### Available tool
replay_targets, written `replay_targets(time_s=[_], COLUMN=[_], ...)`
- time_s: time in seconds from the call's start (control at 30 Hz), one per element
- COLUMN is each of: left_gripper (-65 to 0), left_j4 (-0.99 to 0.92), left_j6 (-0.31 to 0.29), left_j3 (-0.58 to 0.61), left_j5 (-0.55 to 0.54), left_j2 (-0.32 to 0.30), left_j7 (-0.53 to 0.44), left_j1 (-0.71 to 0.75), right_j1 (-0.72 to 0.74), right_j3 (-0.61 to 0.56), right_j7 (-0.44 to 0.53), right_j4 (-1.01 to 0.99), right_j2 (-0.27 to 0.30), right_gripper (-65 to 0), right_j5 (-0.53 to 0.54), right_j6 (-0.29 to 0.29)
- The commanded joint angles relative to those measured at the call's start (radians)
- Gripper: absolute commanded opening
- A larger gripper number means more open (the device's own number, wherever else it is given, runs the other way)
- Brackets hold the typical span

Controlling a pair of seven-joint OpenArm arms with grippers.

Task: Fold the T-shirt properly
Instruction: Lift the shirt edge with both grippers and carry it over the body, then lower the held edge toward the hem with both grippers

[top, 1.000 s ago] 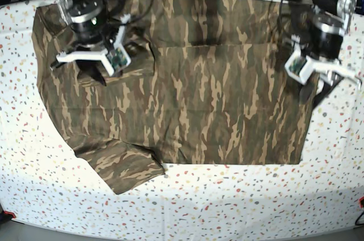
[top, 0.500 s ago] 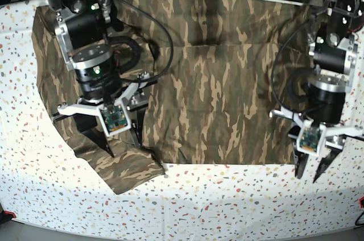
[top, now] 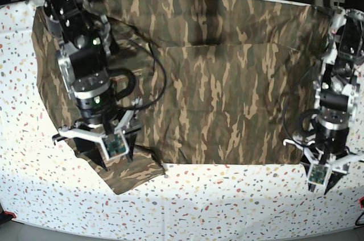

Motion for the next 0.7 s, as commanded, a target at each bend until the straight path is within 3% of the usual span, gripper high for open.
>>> replay_targets(time_s=[0.0, 0.17, 0.43, 0.67], left_gripper=[-47.1, -47.1, -47.2, -47.4], left_j4=[-0.011, -0.145, -0.406, -0.71], left_j6=[0.019, 0.015, -0.172, -0.181], left_j3=[-0.008, -0.008, -0.008, -0.008], left_j5=[-0.001, -0.074, -0.219, -0.329], left_j2=[-0.012, -0.011, -0.011, -0.011], left_j7=[-0.031, -0.041, -0.023, -0.106], left_j1=[-0.045, -0.148, -0.342, -0.523], right_j1=[0.039, 0.138, 0.266, 0.322], right_j3=[0.006, 0.006, 0.006, 0.006], right_j7=[0.028, 0.011, -0.035, -0.041], right_j4=[-0.012, -0.156, -0.259, -0.259], right_j2=[0.01, 0.009, -0.079, -0.173], right_gripper=[-36.6, -36.6, -36.6, -36.6], right_j5=[0.015, 0.099, 0.145, 0.173], right_j6=[-0.008, -0.008, -0.008, -0.007])
